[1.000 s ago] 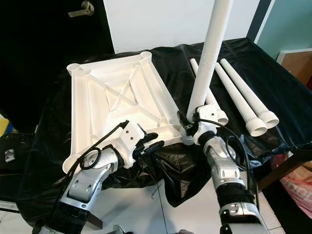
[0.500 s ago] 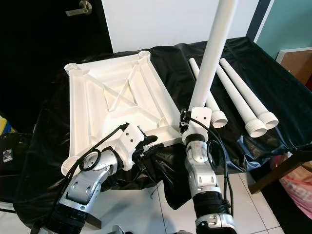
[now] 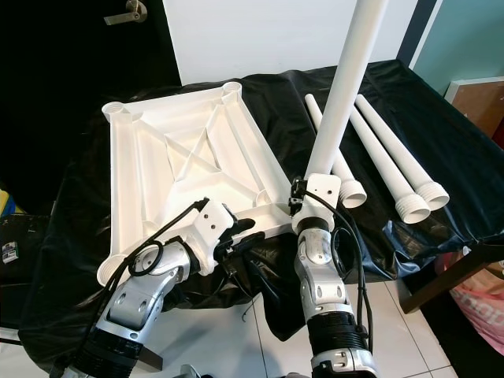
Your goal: Building children table
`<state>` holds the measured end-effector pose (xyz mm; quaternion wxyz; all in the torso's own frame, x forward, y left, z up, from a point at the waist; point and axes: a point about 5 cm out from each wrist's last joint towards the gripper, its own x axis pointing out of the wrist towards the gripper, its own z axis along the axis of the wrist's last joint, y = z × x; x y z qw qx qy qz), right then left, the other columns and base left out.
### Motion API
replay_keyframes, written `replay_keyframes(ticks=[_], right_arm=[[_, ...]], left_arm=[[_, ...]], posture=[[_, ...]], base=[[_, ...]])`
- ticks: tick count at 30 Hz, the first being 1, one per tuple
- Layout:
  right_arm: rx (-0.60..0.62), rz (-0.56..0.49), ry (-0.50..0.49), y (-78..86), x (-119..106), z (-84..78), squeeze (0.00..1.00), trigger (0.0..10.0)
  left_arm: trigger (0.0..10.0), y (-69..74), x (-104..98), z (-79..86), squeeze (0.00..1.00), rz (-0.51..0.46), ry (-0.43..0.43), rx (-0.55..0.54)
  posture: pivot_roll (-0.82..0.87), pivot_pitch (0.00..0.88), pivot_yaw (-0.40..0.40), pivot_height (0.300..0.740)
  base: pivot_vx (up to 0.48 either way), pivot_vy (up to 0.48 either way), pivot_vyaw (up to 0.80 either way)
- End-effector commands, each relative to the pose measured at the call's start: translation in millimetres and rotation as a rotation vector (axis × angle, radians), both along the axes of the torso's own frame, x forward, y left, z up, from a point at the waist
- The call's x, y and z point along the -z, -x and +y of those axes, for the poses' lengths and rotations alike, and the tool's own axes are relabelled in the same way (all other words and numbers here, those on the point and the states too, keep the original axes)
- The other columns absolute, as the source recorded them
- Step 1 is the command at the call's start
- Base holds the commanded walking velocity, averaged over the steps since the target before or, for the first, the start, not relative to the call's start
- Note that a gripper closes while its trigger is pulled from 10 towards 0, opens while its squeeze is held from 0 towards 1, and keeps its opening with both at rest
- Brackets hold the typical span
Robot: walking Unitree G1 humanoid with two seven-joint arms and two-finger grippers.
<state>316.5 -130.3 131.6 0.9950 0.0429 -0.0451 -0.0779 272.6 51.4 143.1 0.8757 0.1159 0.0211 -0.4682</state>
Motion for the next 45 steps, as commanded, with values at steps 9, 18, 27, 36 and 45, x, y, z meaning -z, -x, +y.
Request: replay_keyframes(ticks=[9,18,27,36,45], right_arm=[[-0.079,0.054,-0.011,11.1,18.5,0.1,1.0,10.0],[-0.167,0.007,0.024,28.6,19.0,-12.2,0.0,10.0],[-0.302,0.018,0.05,46.6,27.7,-12.4,0.0,10.0],[-0.384,0.044,0.057,60.7,33.3,-16.5,0.0,10.0],[-0.384,0.042,0.053,62.3,32.2,-17.5,0.0,10.0]], left_arm=[[10.0,-2.9,0.0,1.1,0.0,-0.015,-0.003,-0.041],[10.0,-10.4,-3.7,6.8,0.0,-0.04,-0.003,-0.087],[10.0,-26.7,-3.2,16.0,0.0,-0.064,-0.062,-0.164],[10.0,-44.9,9.4,27.1,0.0,-0.083,-0.224,-0.257],[10.0,-54.2,12.4,34.1,1.0,-0.049,-0.222,-0.317]], posture=[[-0.06,0.039,0.017,0.74],[-0.07,0.04,0.017,0.74],[-0.09,0.034,0.032,0.74],[-0.11,0.053,0.049,0.74],[-0.11,0.066,0.054,0.74]], base=[[0.0,0.0,0.0],[0.0,0.0,0.0],[0.0,0.0,0.0],[0.0,0.0,0.0],[0.0,0.0,0.0]])
